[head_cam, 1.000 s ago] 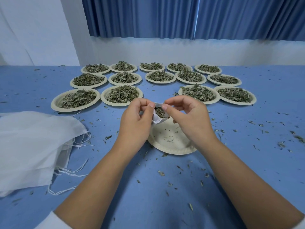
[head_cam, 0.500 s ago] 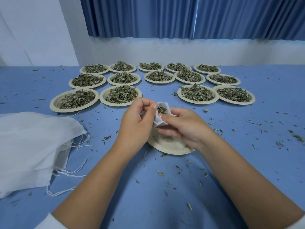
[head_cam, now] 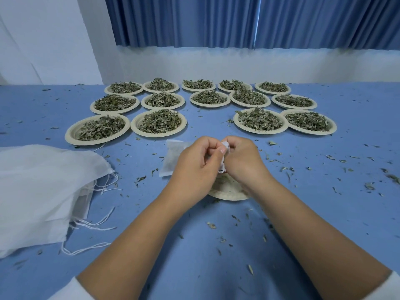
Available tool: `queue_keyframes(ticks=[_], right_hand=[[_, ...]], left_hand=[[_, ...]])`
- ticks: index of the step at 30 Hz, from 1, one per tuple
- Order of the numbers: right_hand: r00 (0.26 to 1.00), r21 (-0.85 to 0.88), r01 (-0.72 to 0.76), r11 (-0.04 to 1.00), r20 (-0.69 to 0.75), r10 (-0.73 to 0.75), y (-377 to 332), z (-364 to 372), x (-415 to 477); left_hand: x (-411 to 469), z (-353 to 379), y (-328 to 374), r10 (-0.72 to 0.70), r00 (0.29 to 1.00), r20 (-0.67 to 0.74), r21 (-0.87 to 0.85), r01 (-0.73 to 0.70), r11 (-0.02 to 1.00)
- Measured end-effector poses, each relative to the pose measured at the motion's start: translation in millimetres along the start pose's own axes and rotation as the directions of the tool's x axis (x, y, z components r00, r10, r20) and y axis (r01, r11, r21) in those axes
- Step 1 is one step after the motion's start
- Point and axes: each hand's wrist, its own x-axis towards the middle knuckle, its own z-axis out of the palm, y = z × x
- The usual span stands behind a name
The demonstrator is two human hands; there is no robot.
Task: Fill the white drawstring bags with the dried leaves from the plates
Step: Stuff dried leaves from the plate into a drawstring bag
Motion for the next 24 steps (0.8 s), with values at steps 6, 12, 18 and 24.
queue_keyframes(ticks=[6, 12, 18, 24], right_hand=[[0.992, 0.189, -0.013, 0.982, 0.130, -0.012, -1.6, 0.7, -4.6], [0.987, 0.232, -0.084, 0.969, 0.151, 0.050, -5.4, -8.7, -6.3], [0.994, 0.226, -0.079, 0.971, 0.097, 0.058, -11.6, -11.7, -7.2], [0.996, 0.284, -0.061, 0.957, 0.078, 0.040, -10.8, -13.6, -7.9]], left_hand=[[2.0, -0.8, 0.1, -0.065, 0.988, -0.137, -0.114, 0.050, 0.992], [5.2, -6.6, -2.9, -0.093, 0.973, -0.210, -0.130, 0.067, 0.989], [7.2, -10.7, -6.3, -0.097, 0.967, -0.236, -0.137, 0.066, 0.988], [8.8, -12.1, -7.2, -0.112, 0.965, -0.238, -0.181, 0.069, 0.981]])
